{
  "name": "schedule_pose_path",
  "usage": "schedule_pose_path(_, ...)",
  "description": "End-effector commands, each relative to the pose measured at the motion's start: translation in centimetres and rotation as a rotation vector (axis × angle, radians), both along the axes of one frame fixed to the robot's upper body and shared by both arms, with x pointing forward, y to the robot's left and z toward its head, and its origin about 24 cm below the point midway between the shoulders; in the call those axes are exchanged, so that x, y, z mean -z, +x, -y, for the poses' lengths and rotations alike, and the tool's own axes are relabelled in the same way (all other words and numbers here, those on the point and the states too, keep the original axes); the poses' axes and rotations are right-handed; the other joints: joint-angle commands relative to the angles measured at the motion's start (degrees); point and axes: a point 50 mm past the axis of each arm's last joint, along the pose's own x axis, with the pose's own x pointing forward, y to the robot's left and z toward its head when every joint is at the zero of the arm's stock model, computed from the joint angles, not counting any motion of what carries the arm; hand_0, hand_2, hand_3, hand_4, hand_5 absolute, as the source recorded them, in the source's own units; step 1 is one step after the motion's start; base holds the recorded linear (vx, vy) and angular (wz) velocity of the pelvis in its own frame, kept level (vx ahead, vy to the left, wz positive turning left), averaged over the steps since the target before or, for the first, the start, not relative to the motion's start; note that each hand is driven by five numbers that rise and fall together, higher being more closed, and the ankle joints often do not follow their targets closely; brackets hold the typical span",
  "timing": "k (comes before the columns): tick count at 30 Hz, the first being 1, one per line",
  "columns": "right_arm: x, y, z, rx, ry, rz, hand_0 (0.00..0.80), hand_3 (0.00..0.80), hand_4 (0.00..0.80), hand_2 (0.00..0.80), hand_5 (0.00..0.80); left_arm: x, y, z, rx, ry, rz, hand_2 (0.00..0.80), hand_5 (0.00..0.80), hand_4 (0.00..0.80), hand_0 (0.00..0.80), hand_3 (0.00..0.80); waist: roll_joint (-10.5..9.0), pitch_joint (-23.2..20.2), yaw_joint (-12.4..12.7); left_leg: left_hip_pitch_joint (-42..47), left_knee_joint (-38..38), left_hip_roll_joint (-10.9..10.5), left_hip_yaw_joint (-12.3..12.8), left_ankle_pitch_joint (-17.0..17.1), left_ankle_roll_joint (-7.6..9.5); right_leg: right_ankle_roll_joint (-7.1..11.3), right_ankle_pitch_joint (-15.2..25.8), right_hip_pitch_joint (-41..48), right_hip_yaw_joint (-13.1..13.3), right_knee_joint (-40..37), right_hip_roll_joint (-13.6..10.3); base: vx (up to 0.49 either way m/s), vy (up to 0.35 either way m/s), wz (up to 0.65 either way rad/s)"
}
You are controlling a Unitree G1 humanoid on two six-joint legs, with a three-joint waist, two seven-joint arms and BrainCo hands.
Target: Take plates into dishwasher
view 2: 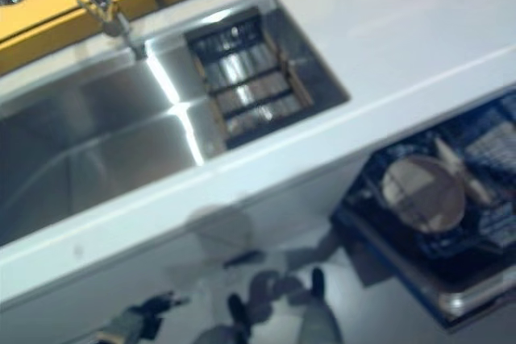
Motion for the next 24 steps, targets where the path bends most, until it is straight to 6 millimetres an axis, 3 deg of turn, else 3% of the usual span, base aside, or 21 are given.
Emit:
schedule_pose_path(1, -1.0, -0.4, 0.2, 0.019, -0.035, -0.007, 0.000, 0.000, 0.000, 0.000, 0.000, -0.2, -1.4, -2.7, 0.002, 0.108, -0.052, 0.000, 0.000, 0.000, 0.000, 0.000, -5.84, -5.5, 0.0, 3.2, -0.1, 0.9, -1.4, -2.0, -0.84, 2.81, -2.4, 1.9, 1.7, -0.1, 1.3, 0.077, 0.018, -0.04)
schedule_pose_path(13, -2.7, -2.1, 1.6, 0.074, -0.027, 0.063, 0.000, 0.000, 0.000, 0.000, 0.000, 0.2, -3.2, -3.8, -0.060, 0.160, -0.121, 0.000, 0.000, 0.000, 0.000, 0.000, -8.50, -9.9, -0.8, 5.1, -0.1, 1.1, -1.1, -2.4, -0.21, 2.81, -2.4, 4.0, 3.2, -0.1, 2.0, 0.060, 0.009, -0.01)
schedule_pose_path(18, -2.2, -3.3, 2.4, 0.104, 0.019, 0.166, 0.000, 0.000, 0.000, 0.000, 0.000, 0.2, -4.8, -4.9, -0.100, 0.203, -0.183, 0.000, 0.000, 0.000, 0.000, 0.000, -8.75, -11.2, -0.9, 6.6, -0.1, 1.4, -0.9, -2.8, 0.12, 2.19, -2.7, 5.0, 3.5, -0.1, 2.3, 0.056, -0.074, -0.10)
schedule_pose_path(24, 0.7, -5.4, 3.9, 0.205, 0.072, 0.157, 0.000, 0.000, 0.000, 0.000, 0.000, 0.2, -8.0, -6.7, -0.178, 0.296, -0.285, 0.000, 0.000, 0.000, 0.000, 0.000, -8.89, -9.7, 0.9, 6.7, -0.1, 3.2, -3.2, -1.1, -0.19, -0.05, -5.1, 6.3, 1.5, 2.1, 4.5, 0.023, -0.155, -0.06)
